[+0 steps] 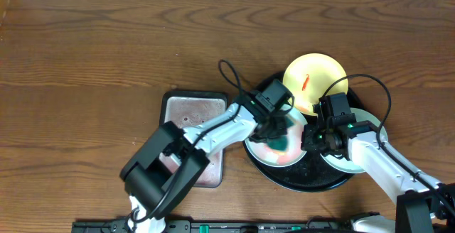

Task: Clean dirty plates on tray and stack at the side
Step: 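Scrub the mint plate with the sponge held in left gripper, then return left gripper with sponge to the soapy tray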

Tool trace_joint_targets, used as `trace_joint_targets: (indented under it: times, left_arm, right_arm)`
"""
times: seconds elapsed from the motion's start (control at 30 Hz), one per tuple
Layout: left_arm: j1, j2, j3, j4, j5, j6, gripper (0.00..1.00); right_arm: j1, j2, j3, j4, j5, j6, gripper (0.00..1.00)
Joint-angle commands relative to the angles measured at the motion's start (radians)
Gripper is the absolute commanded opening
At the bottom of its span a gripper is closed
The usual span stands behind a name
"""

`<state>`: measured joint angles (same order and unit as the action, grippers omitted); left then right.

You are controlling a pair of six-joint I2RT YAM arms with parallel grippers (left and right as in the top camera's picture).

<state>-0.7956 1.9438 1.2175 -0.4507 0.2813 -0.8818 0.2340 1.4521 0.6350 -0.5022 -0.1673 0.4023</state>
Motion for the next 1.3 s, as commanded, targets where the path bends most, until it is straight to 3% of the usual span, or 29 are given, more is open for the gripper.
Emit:
trace_joint_targets:
  times: [0.0,0.1,0.23,0.5,0.77,1.07,1.27]
  left_arm:
    - [0.035,-0.005,-0.054,-0.15,-0.407,0.037,0.07]
    - [0.031,-0.032,-0.054,-0.204,-0.521,0.037,0.07]
    - [0.031,-0.05,-0.053,-0.214,-0.543,0.055,0.07]
    - [0.031,-0.184,0.0,-0.211,-0.359,0.149,0.07]
    - [0.043,-0.415,-0.002,-0.294,-0.31,0.179,0.07]
    - [0.248,-0.542,-0.04,-0.57,-0.436,0.28,0.08]
    - [0.37,-0.52,-0.194,-0.518,-0.412,0.301,0.08]
  right_arm:
    - [0.003,0.008,-0.009,-0.01,0.006,-0.018,0.01]
    - [0.003,0.008,-0.009,-0.01,0.006,-0.018,0.01]
    - [0.003,0.008,-0.009,-0.011,0.006,-0.018,0.01]
    - [0.002,0.007,-0.009,-0.01,0.006,-0.018,0.01]
    - [0.002,-0.052,-0.007,0.008,0.025,-0.018,0.01]
    - [0.003,-0.163,0.007,-0.027,0.115,-0.021,0.01]
    - [0.006,-0.255,0.144,-0.217,0.247,-0.069,0.01]
